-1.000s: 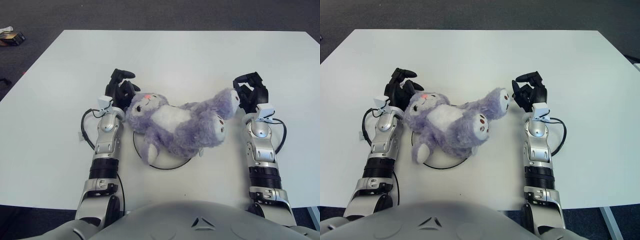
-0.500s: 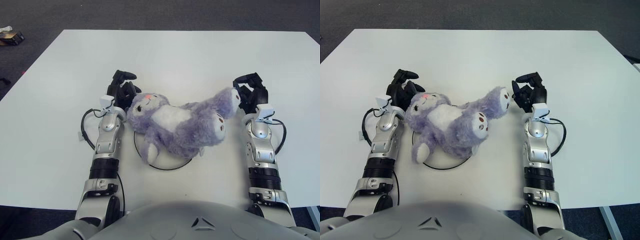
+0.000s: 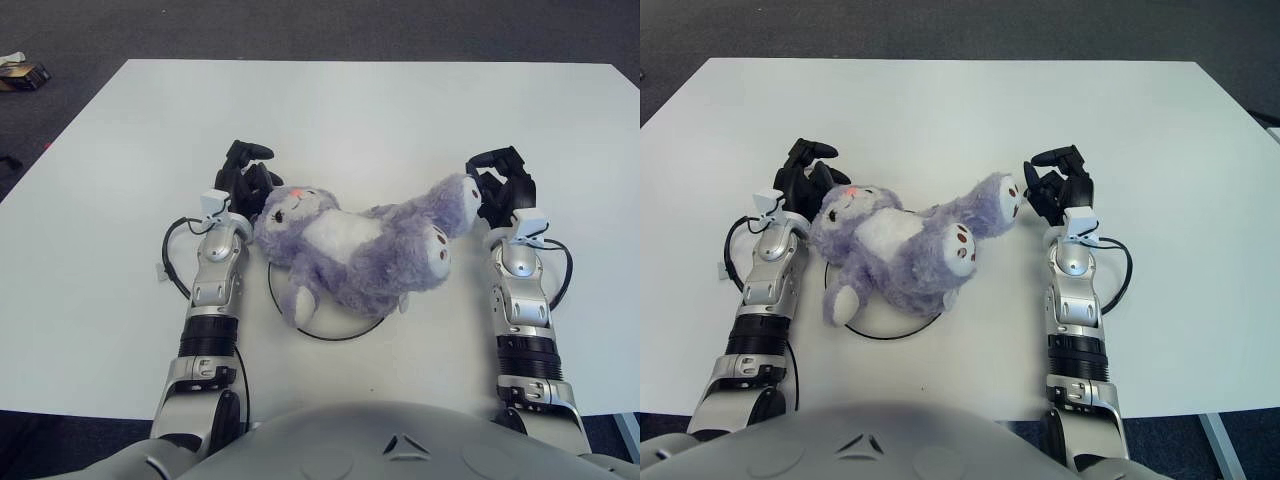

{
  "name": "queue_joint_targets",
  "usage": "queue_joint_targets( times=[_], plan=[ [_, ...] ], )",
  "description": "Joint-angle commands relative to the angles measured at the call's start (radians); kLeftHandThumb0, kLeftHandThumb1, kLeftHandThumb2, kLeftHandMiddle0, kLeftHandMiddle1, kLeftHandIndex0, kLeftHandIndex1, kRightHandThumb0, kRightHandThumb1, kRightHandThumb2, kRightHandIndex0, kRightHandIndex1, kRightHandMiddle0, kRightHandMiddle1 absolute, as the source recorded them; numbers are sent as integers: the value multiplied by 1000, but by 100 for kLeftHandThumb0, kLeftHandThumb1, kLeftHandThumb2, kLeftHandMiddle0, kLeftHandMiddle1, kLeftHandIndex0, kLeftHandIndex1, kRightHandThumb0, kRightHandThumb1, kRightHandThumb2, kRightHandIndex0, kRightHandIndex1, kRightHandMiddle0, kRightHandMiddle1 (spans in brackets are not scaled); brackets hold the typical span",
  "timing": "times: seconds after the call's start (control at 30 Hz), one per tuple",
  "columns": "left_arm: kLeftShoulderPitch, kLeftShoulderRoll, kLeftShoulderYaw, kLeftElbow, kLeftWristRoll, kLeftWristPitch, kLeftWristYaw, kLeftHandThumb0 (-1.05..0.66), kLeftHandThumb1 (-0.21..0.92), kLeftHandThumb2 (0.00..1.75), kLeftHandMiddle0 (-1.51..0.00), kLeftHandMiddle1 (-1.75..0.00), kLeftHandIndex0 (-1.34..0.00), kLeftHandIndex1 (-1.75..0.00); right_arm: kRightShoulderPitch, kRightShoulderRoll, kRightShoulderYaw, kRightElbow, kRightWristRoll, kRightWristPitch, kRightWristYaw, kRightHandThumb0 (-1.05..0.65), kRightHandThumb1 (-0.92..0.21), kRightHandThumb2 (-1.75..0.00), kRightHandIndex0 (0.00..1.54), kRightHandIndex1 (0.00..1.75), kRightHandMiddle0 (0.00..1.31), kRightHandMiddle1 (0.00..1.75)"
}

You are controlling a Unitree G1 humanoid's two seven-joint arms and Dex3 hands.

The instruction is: Put the doll into the plate.

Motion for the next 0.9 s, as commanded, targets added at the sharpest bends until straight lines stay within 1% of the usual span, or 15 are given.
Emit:
queue_joint_targets(
  times=[0.0,0.87],
  plan=[
    [21,4,-8,35,7,31,-6,-1,43,120,-55,-173,-29,-175,10,10,-6,0,3,-1,-4,-36,-92,-30,76,164,43,151],
    [24,6,-8,29,6,27,-8,-1,42,120,-56,-173,-30,-175,17,17,-5,-1,6,-2,-4,-36,-92,-31,76,165,43,152]
  ],
)
